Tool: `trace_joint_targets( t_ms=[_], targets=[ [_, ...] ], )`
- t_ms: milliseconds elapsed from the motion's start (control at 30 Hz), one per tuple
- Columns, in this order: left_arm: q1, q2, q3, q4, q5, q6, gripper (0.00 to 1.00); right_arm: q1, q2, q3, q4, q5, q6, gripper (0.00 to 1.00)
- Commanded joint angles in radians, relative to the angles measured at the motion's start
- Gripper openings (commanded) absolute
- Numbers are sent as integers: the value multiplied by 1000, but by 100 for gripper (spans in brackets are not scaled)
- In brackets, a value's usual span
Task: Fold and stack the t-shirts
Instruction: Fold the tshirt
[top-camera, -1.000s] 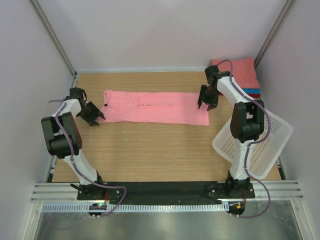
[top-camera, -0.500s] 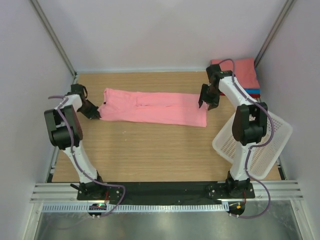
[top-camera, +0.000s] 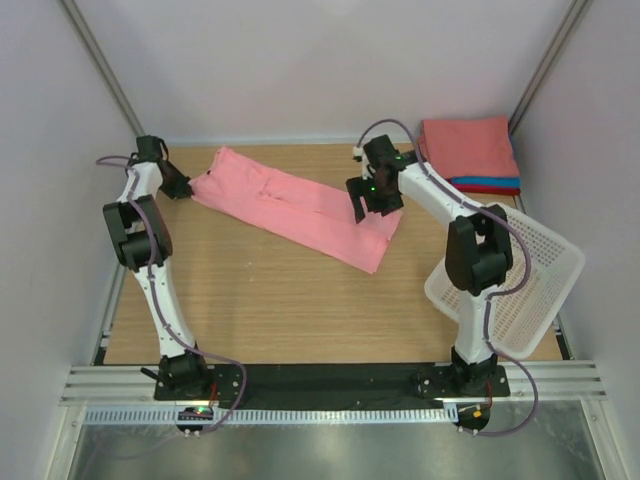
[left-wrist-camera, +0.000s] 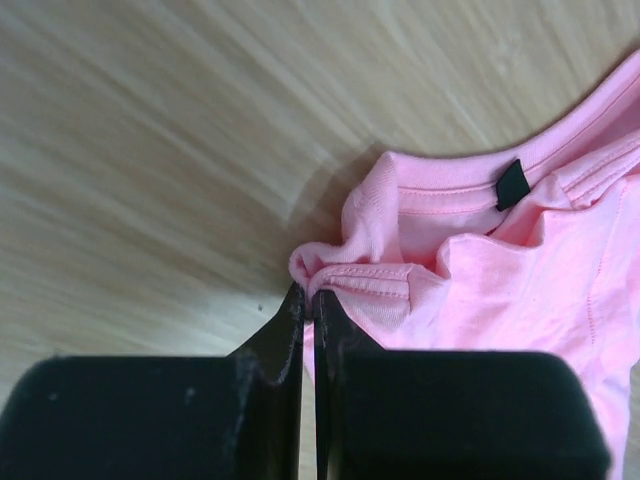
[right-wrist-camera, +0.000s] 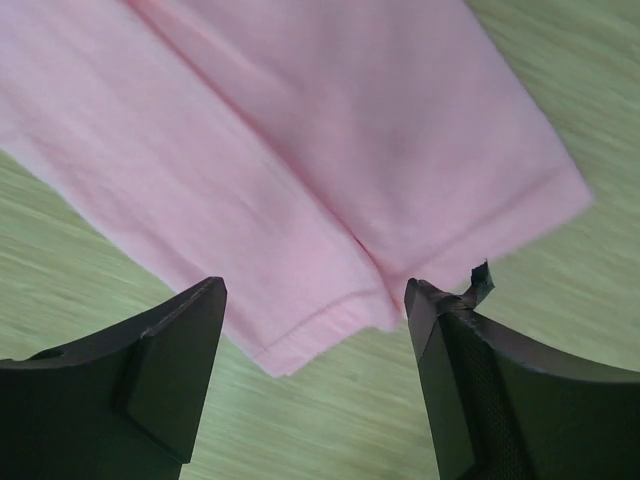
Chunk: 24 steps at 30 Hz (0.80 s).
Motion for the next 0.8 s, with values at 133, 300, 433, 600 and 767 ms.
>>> trace_joint_targets(
  t_ms=[133, 300, 433, 600, 767],
  targets=[
    [28, 97, 99, -12, 60, 48, 1, 86, 193, 193, 74, -41, -191, 81],
    [33, 117, 107, 13, 112, 48, 1, 118, 253, 205, 69, -14, -196, 81],
    [34, 134, 125, 32, 171, 57, 0, 154, 250, 98, 93, 109, -151, 79],
    [28, 147, 160, 36, 172, 79, 0, 177, 172, -60, 136, 188, 3, 77],
    [14, 146, 171, 48, 206, 67, 4, 224, 95, -219, 127, 232, 168, 77]
  ],
)
